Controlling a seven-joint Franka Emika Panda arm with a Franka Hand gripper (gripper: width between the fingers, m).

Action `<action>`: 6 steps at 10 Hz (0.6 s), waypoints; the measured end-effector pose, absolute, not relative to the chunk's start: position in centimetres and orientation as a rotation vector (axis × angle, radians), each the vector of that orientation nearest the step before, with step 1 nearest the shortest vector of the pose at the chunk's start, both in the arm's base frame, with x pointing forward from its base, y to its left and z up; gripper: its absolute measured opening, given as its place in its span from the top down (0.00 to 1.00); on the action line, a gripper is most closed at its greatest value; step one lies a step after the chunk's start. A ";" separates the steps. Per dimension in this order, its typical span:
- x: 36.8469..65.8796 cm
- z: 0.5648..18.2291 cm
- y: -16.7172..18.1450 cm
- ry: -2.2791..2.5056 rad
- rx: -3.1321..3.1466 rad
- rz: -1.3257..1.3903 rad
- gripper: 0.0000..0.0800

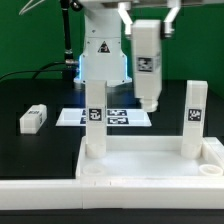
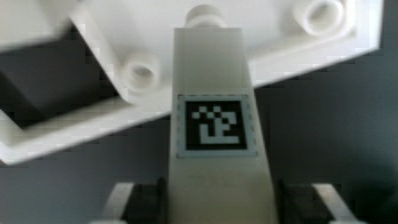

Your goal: Assemble desk

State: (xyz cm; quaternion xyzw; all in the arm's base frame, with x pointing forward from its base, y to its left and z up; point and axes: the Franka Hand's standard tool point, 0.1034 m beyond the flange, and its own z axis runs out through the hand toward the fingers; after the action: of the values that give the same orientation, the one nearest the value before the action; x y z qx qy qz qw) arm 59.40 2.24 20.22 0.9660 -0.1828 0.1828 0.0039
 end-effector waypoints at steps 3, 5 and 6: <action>60.0 20.9 7.1 -0.585 3.040 0.831 0.64; 59.8 20.3 7.5 -0.548 3.046 0.855 0.64; 59.9 20.2 7.5 -0.565 3.049 0.854 0.64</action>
Offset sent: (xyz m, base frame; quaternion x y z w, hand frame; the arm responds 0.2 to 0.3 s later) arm 0.0000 0.0000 0.0000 0.0000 0.1938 0.0000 0.9810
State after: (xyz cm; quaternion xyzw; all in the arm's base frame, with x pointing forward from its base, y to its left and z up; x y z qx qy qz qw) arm 59.91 7.51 20.22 0.9473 -0.1757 0.2652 -0.0374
